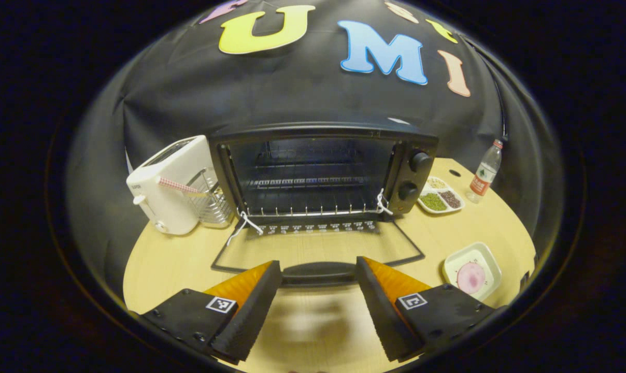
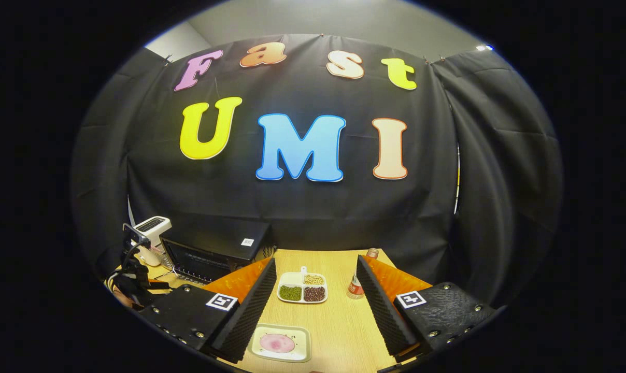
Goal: Open the electric oven with the left hand, put the food in, and close the electric oven.
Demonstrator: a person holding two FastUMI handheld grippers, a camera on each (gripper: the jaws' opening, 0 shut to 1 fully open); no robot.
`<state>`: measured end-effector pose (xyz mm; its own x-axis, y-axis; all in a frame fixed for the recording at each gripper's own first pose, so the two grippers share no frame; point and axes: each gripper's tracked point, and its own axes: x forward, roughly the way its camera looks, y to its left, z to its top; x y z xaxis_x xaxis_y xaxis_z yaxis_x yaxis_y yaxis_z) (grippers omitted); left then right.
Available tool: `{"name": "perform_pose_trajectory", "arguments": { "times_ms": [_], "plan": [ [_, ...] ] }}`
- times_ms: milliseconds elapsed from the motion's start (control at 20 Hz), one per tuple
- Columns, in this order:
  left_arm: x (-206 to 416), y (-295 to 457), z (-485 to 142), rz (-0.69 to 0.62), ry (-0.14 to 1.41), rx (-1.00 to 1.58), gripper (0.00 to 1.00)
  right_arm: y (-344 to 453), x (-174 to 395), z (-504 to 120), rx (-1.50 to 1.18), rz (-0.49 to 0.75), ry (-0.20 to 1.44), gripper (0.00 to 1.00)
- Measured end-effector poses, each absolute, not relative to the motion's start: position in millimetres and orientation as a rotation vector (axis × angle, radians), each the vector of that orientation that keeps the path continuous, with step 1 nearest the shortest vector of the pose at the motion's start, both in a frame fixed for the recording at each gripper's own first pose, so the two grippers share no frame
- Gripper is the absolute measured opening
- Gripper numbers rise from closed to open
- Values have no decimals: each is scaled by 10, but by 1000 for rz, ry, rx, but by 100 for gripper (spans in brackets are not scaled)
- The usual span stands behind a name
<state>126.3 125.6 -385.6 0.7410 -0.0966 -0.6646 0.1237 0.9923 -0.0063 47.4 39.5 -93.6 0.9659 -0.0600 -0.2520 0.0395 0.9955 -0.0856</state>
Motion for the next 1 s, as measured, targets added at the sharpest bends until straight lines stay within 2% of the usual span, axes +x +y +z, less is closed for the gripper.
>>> {"name": "perform_pose_trajectory", "arguments": {
  "times_ms": [200, 250, 450, 600, 750, 800, 900, 1000],
  "plan": [
    [1373, 1181, -3377, -115, 627, 12, 100, 355, 502, -1100, -65, -36, 314, 96],
    [1384, 1163, -3214, -111, 591, 2, 97, 347, 509, -1170, -58, -28, 337, 96],
    [1428, 1109, -2439, -87, 433, -31, 100, 273, 530, -1577, -6, 11, 484, 96],
    [1392, 1052, -1837, -70, 317, -76, 97, 197, 517, -2020, 26, 41, 647, 95],
    [1303, 1005, -1361, -70, 215, -104, 100, 187, 376, -2538, 77, 83, 842, 96],
    [1268, 992, -1220, -71, 189, -103, 92, 166, 340, -2701, 91, 91, 902, 96],
    [1179, 975, -976, -79, 137, -87, 100, 133, 270, -3036, 97, 97, 1018, 96],
    [1083, 968, -888, -83, 115, -71, 100, 73, 189, -3330, 92, 95, 1117, 96]
  ]
}}
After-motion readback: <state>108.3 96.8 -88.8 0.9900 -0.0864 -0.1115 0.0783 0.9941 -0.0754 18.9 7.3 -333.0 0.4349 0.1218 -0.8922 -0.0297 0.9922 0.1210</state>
